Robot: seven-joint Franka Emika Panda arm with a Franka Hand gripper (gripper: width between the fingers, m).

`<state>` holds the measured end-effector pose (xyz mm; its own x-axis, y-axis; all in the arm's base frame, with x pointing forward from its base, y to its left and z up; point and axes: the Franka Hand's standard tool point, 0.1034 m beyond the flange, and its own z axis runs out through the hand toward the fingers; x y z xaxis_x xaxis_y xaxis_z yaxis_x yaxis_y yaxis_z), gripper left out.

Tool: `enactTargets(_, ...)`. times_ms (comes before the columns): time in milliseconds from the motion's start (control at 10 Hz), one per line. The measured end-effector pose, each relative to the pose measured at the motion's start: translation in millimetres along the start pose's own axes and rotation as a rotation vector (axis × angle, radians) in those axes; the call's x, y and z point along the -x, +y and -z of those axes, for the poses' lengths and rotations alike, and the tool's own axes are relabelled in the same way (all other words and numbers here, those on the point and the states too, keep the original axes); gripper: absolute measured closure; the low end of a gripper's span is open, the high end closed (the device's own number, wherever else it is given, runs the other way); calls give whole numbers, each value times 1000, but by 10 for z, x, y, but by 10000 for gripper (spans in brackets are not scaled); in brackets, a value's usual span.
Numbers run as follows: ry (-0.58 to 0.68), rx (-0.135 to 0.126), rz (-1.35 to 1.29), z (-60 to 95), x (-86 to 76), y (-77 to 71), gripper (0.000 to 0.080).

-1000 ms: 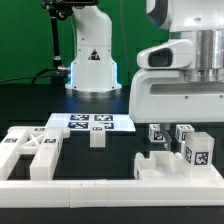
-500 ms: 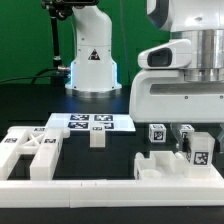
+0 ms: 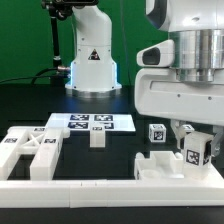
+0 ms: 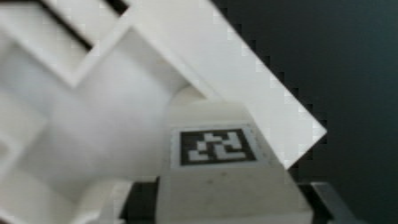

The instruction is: Assemble chair

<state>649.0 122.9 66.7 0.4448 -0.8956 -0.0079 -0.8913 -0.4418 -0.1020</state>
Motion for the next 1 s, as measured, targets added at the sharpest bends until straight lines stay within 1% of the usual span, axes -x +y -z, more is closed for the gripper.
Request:
enactTargets(100, -15, 3, -198, 2, 22, -13, 511)
enactTargets(200, -44, -5, -382, 0, 18, -23, 511)
enactTargets(400, -73, -10, -527, 3, -23, -12, 511)
enactTargets(500, -73, -10, -615, -4, -17, -9, 511)
enactTargets(700, -66, -20, -676, -3, -28, -1, 511)
enactTargets(900, -65, -18, -679, -9, -29, 4, 502)
enactTargets(1000, -65, -18, -679, -10, -28, 3, 330)
